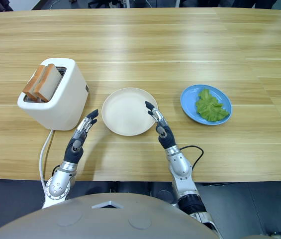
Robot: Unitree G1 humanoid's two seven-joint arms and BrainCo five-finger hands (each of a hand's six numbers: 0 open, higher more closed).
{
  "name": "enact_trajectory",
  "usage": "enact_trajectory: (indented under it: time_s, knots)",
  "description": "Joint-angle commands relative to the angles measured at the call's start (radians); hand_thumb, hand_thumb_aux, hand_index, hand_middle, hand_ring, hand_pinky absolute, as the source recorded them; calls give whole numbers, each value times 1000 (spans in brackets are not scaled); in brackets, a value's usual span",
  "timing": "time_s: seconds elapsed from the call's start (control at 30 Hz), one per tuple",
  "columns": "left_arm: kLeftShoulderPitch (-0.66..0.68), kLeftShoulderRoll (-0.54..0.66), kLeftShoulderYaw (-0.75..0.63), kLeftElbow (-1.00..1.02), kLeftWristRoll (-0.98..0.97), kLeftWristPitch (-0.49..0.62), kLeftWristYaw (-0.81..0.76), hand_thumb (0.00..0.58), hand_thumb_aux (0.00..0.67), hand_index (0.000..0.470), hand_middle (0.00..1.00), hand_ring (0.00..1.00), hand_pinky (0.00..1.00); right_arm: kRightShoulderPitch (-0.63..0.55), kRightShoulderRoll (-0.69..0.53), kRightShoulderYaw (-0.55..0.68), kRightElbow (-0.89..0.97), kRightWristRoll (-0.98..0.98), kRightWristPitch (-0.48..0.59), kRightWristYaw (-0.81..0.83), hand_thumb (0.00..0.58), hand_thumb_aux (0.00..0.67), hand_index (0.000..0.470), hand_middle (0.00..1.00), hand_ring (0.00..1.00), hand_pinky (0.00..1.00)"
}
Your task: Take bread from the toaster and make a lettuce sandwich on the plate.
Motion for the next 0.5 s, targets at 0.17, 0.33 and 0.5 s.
enact_trajectory:
  time_s: [0.17,0.33,0.5]
  knots:
    - [-5,22,29,10,53,-27,39,0,0,0,0,0,0,-3,-4,-9,13,-28,-9,-13,0,0,0,0,0,0]
    - [-4,22,14,25,56,-35,36,0,0,0,0,0,0,-3,-7,-11,16,-47,-26,-24,0,0,0,0,0,0]
    - [1,23,-6,35,59,-40,31,0,0,0,0,0,0,-2,-17,-16,16,-63,-43,-37,0,0,0,0,0,0]
